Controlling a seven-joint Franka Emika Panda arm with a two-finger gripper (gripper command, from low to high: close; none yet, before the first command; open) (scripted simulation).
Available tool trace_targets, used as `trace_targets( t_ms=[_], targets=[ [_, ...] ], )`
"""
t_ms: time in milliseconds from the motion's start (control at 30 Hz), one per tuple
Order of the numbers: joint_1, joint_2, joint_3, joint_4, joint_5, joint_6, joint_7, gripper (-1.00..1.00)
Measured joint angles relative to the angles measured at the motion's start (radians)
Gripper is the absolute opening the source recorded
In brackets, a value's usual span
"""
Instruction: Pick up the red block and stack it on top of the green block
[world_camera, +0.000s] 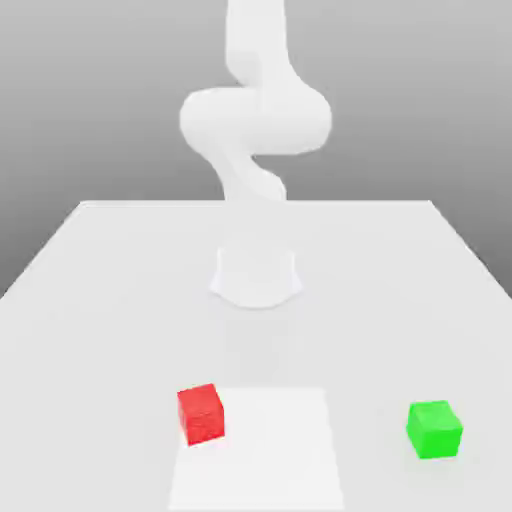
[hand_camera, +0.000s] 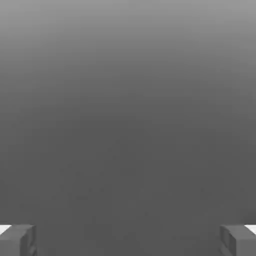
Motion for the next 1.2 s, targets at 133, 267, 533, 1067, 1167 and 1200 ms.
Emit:
trace_targets(
  t_ms=[133, 267, 533, 1067, 1167, 1200],
  targets=[
    [-0.007, 0.08, 0.01, -0.039, -0.1, 0.035, -0.113, 0.0],
    [-0.011, 0.161, 0.003, -0.075, -0.185, 0.064, -0.229, 0.0],
    [-0.01, 0.323, -0.048, -0.147, -0.313, 0.122, -0.493, 0.0],
    [0.021, 0.61, -0.216, -0.304, -0.325, 0.288, -1.196, 0.0],
    [0.031, 0.653, -0.241, -0.337, -0.279, 0.329, -1.363, 0.0],
    [0.033, 0.667, -0.248, -0.348, -0.259, 0.342, -1.422, 0.0]
  ],
)
